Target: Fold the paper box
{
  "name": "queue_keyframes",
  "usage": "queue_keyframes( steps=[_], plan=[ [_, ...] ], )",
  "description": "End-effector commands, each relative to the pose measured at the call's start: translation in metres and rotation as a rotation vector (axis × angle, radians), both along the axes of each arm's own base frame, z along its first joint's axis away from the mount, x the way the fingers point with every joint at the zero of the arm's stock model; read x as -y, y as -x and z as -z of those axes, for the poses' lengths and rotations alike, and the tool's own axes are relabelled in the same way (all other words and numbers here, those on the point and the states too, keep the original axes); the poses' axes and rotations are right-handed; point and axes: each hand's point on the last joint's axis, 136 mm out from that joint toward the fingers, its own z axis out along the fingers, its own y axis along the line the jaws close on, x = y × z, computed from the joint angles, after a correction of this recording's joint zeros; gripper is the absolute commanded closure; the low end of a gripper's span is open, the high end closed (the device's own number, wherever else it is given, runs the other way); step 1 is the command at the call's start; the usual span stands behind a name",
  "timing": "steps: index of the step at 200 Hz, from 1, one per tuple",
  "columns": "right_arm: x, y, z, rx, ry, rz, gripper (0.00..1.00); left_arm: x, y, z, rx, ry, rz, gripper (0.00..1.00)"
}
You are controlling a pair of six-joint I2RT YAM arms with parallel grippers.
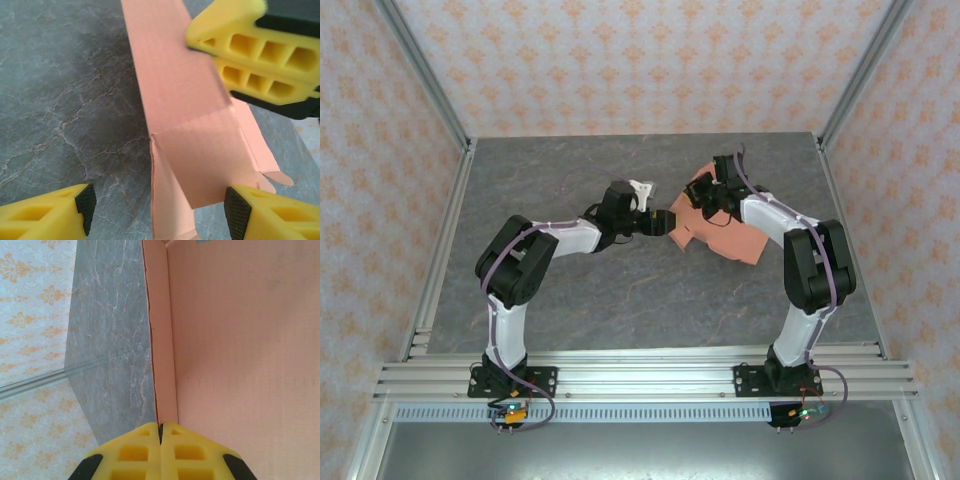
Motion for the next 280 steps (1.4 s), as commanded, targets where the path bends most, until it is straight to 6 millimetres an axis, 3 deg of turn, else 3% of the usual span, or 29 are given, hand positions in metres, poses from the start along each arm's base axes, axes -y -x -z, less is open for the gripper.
queue_keyframes(
  steps=[1, 82, 160, 196, 207, 211, 239, 280],
  plan=[
    [-0.003, -0.002, -0.016, 0.047, -0.043, 0.003, 1.00, 0.002, -0.005, -0.001, 0.002, -0.022, 0.010, 0.29],
    [-0.016, -0.002, -0.020, 0.142, -0.196, 0.041, 1.00, -0.021, -0.022, 0.003, 0.010, -0.142, -0.125, 0.31],
    [-0.027, -0.001, -0.033, 0.250, -0.338, 0.000, 1.00, -0.025, -0.027, -0.009, 0.073, -0.179, -0.149, 0.31],
    [-0.021, 0.003, -0.017, 0.316, -0.339, -0.014, 1.00, -0.035, -0.021, -0.015, 0.102, -0.190, -0.180, 0.31],
    [-0.023, 0.004, -0.012, 0.328, -0.358, -0.027, 1.00, -0.038, -0.016, -0.007, 0.095, -0.206, -0.177, 0.31],
    [-0.024, 0.004, -0.011, 0.333, -0.364, -0.031, 1.00, -0.038, -0.015, -0.019, 0.118, -0.194, -0.178, 0.31],
    [-0.024, 0.006, 0.001, 0.350, -0.414, -0.024, 1.00, -0.043, -0.004, -0.022, 0.134, -0.201, -0.166, 0.31],
    [-0.026, 0.008, -0.003, 0.395, -0.470, -0.038, 1.00, -0.056, 0.016, -0.033, 0.168, -0.192, -0.172, 0.31]
  ],
)
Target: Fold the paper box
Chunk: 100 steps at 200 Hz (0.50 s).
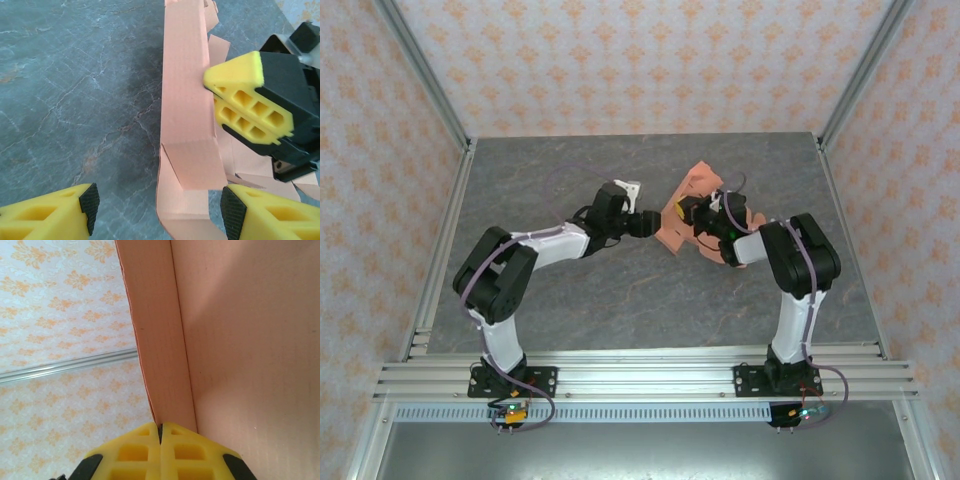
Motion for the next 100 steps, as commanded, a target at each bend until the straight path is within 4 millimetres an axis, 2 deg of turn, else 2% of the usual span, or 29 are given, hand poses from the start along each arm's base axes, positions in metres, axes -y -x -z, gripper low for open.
queue_keyframes(
  steps=[1, 39, 77, 100],
  plan=[
    [-0.002, -0.003, -0.027, 0.115, -0.075, -0.016, 1.00, -0.005, 0.008, -0.021, 0.082, -0.001, -0.006, 0.31],
    [-0.008, -0.008, -0.053, 0.166, -0.152, -0.040, 1.00, -0.023, 0.027, -0.030, 0.100, 0.002, -0.039, 0.28],
    [-0.019, -0.024, -0.087, 0.216, -0.298, -0.059, 1.00, -0.060, 0.031, -0.016, 0.093, 0.004, -0.167, 0.26],
    [-0.029, -0.028, -0.074, 0.204, -0.291, -0.067, 1.00, -0.071, 0.029, -0.001, 0.106, -0.024, -0.193, 0.27]
  ],
)
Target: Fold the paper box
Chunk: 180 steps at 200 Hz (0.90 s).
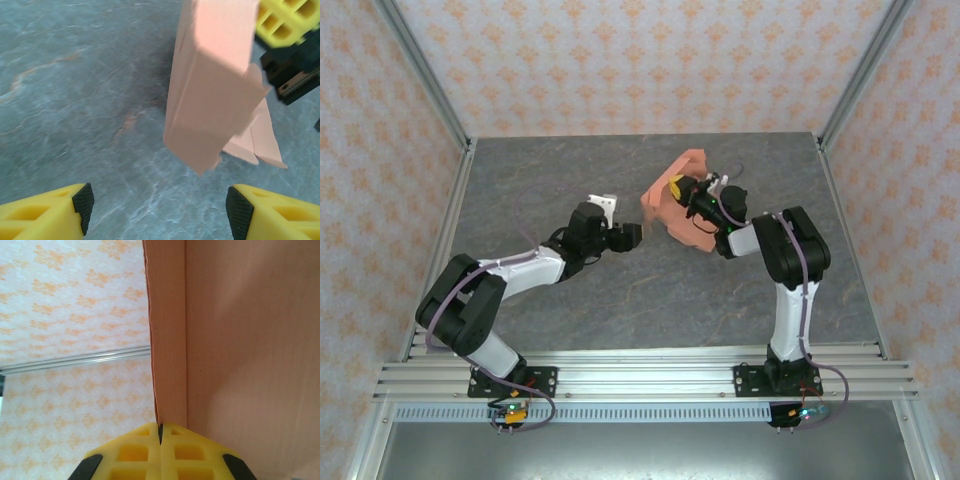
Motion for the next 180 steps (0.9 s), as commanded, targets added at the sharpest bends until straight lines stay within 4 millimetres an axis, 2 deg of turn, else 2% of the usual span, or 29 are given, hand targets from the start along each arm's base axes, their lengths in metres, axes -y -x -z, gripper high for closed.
queue_keyframes(
  steps=[1, 15, 38, 72, 98, 142, 180],
  plan=[
    [-0.012, 0.001, -0.012, 0.055, -0.059, -0.032, 1.00, -0.018, -0.011, 0.004, 0.053, -0.016, -0.081, 0.27],
    [-0.017, 0.001, 0.000, 0.038, -0.050, -0.043, 1.00, -0.021, -0.014, 0.013, 0.056, -0.031, -0.101, 0.27],
    [-0.018, 0.003, 0.012, 0.034, -0.024, -0.056, 1.00, -0.022, -0.020, 0.016, 0.089, -0.028, -0.120, 0.28],
    [-0.019, 0.008, 0.030, 0.024, 0.012, -0.069, 1.00, -0.004, -0.031, 0.018, 0.139, -0.028, -0.036, 0.34],
    [-0.018, 0.012, 0.030, 0.037, 0.030, -0.068, 1.00, 0.013, -0.034, 0.011, 0.181, -0.016, 0.020, 0.38],
    [-0.015, 0.017, 0.036, 0.025, 0.041, -0.066, 1.00, 0.041, -0.035, 0.004, 0.212, -0.002, 0.091, 0.38],
    [-0.014, 0.019, 0.032, 0.032, 0.043, -0.060, 1.00, 0.057, -0.036, 0.009, 0.222, -0.029, 0.117, 0.39]
  ],
)
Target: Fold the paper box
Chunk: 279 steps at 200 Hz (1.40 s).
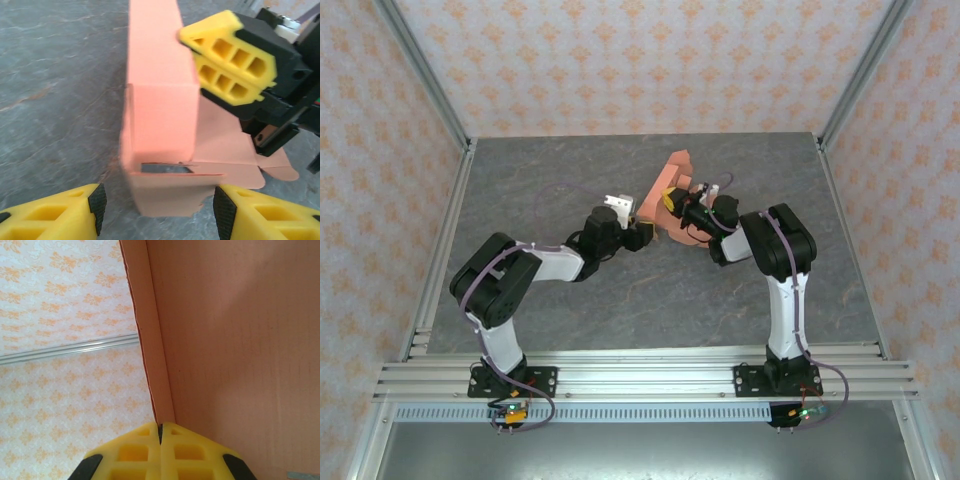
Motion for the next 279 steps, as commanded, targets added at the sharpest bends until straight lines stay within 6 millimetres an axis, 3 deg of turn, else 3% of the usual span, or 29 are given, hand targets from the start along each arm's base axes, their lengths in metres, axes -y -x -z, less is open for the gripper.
queue_keyframes(
  steps=[1, 40, 74, 94, 127, 172, 190, 235, 279],
  plan=[
    [0.001, 0.006, -0.012, 0.063, 0.004, -0.008, 1.00, 0.013, -0.006, -0.006, 0.054, -0.013, 0.028, 0.39],
    [0.003, 0.008, -0.013, 0.063, 0.007, 0.000, 1.00, 0.022, -0.011, 0.000, 0.056, -0.019, 0.035, 0.48],
    [0.003, 0.010, -0.016, 0.068, 0.006, 0.000, 1.00, 0.023, 0.003, -0.009, 0.101, 0.012, 0.081, 0.43],
    [0.003, 0.010, -0.016, 0.062, 0.002, 0.000, 1.00, 0.011, 0.015, -0.010, 0.115, -0.006, 0.070, 0.34],
    [0.002, 0.011, -0.025, 0.066, -0.016, -0.008, 1.00, -0.018, 0.033, -0.003, 0.126, -0.058, -0.002, 0.28],
    [-0.001, 0.020, -0.032, 0.064, -0.027, -0.020, 1.00, -0.046, 0.022, 0.013, 0.129, -0.167, -0.142, 0.30],
    [-0.002, 0.024, -0.029, 0.057, -0.021, -0.019, 1.00, -0.041, 0.015, 0.017, 0.140, -0.159, -0.141, 0.30],
    [-0.011, 0.028, -0.031, 0.057, -0.026, -0.027, 1.00, -0.001, 0.005, 0.007, 0.204, -0.095, -0.012, 0.31],
    [-0.012, 0.034, -0.027, 0.050, -0.016, -0.020, 1.00, 0.013, 0.000, 0.000, 0.216, -0.049, 0.009, 0.39]
  ],
)
